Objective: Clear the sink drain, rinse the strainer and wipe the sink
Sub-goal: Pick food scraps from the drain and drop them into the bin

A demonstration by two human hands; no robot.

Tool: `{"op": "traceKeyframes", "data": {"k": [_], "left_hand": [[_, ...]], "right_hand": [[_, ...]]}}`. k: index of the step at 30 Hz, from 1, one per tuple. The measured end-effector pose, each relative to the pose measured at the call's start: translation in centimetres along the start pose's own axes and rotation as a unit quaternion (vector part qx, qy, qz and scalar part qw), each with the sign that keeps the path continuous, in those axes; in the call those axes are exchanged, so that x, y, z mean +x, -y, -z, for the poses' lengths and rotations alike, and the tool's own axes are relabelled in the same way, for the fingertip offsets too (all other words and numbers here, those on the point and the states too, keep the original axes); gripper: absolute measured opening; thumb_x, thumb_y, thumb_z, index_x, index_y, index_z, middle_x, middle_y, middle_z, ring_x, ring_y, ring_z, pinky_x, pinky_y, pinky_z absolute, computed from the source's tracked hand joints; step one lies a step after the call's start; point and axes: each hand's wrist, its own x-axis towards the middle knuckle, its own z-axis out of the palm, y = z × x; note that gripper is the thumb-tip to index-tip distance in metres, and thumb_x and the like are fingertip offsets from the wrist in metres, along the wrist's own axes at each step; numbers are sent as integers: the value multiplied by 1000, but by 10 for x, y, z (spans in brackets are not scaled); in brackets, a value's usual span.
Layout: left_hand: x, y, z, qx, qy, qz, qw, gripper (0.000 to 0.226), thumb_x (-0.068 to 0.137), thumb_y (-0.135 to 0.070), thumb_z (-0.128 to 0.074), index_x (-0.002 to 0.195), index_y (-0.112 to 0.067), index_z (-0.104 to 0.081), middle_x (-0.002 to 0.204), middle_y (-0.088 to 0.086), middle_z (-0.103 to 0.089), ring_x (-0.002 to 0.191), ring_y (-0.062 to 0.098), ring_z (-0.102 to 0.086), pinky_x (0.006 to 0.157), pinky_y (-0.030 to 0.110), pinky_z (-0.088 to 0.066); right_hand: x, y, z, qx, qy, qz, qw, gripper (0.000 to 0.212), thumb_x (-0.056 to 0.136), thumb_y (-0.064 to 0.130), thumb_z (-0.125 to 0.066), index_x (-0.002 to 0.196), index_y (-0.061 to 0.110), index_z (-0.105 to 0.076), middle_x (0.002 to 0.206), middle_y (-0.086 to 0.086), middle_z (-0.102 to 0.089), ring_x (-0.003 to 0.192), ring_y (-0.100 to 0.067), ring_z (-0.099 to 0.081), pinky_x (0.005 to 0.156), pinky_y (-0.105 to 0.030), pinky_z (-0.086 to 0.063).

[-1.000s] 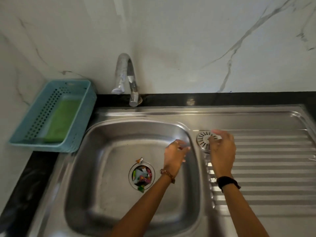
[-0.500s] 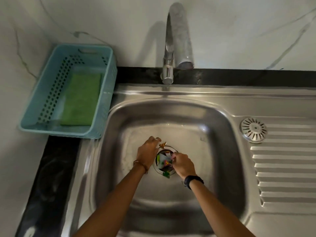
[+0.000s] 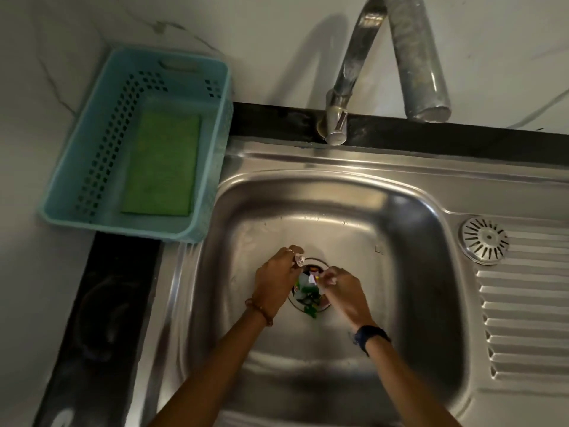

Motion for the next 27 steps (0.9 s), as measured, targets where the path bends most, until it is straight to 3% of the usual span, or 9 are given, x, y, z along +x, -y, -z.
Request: {"op": "traceKeyframes", "data": {"k": [2, 6, 9, 12, 15, 21, 24, 27], "left_hand": [[-22, -8, 13, -95, -25, 60, 993, 33, 84, -24, -64, 115, -23, -54, 103, -1, -68, 88, 16, -65, 73, 22, -50], [-71, -29, 44, -212, -91, 56, 972, 31, 78, -15, -70, 101, -23, -52, 87, -7, -62, 69, 4, -60, 56, 1, -41], [-124, -41, 72, -246, -142, 29, 958, 36, 78, -14, -71, 89, -36, -45, 84, -16, -60, 65, -7, -59, 56, 1, -42], [-179, -49, 95, -271, -205, 25, 940, 37, 78, -15, -71, 88, -38, -44, 87, -15, -62, 67, -4, -61, 63, 8, -46], [-245, -51, 105, -301, -278, 33, 911, 36, 78, -10, -70, 91, -33, -46, 83, -15, -64, 68, -3, -60, 64, 9, -47], [-397, -29, 59, -339, -445, 139, 817, 32, 80, -15, -69, 99, -30, -49, 86, -3, -69, 73, 1, -63, 63, 11, -48], [-468, -6, 20, -350, -509, 221, 754, 31, 77, -17, -71, 97, -30, -51, 88, -4, -67, 73, -1, -61, 60, 7, -45], [-531, 23, -17, -351, -536, 285, 712, 27, 77, -17, -72, 92, -30, -55, 86, -11, -69, 75, -6, -63, 60, 2, -44]], "right_hand": [[-16, 12, 15, 134, 12, -27, 991, 4, 85, 16, -65, 83, 13, -63, 85, -4, -64, 57, 3, -57, 39, -2, -36], [-55, 38, 39, 172, 14, 31, 984, 4, 85, 8, -61, 82, 11, -64, 80, 0, -61, 66, -7, -54, 41, -5, -38], [-96, 60, 50, 179, 45, 113, 976, 11, 83, 9, -61, 75, 16, -62, 71, 4, -61, 63, -6, -56, 46, -8, -41], [-141, 77, 53, 160, 100, 202, 961, 15, 83, 13, -62, 71, 22, -60, 62, 9, -59, 58, -6, -52, 54, -19, -44], [-186, 86, 44, 138, 156, 275, 938, 14, 84, 20, -64, 72, 27, -60, 56, 18, -59, 53, 2, -47, 54, -11, -37], [-280, 70, -6, 77, 307, 370, 873, 3, 80, 20, -67, 78, 21, -65, 66, 7, -62, 63, -6, -51, 62, -21, -42], [-324, 45, -50, 23, 373, 397, 839, 11, 77, 15, -67, 74, 24, -63, 66, 9, -64, 61, -1, -52, 57, -16, -43], [-363, 20, -101, -52, 417, 435, 796, 20, 77, 12, -70, 72, 29, -62, 65, 20, -64, 59, 5, -55, 54, -5, -41]]}}
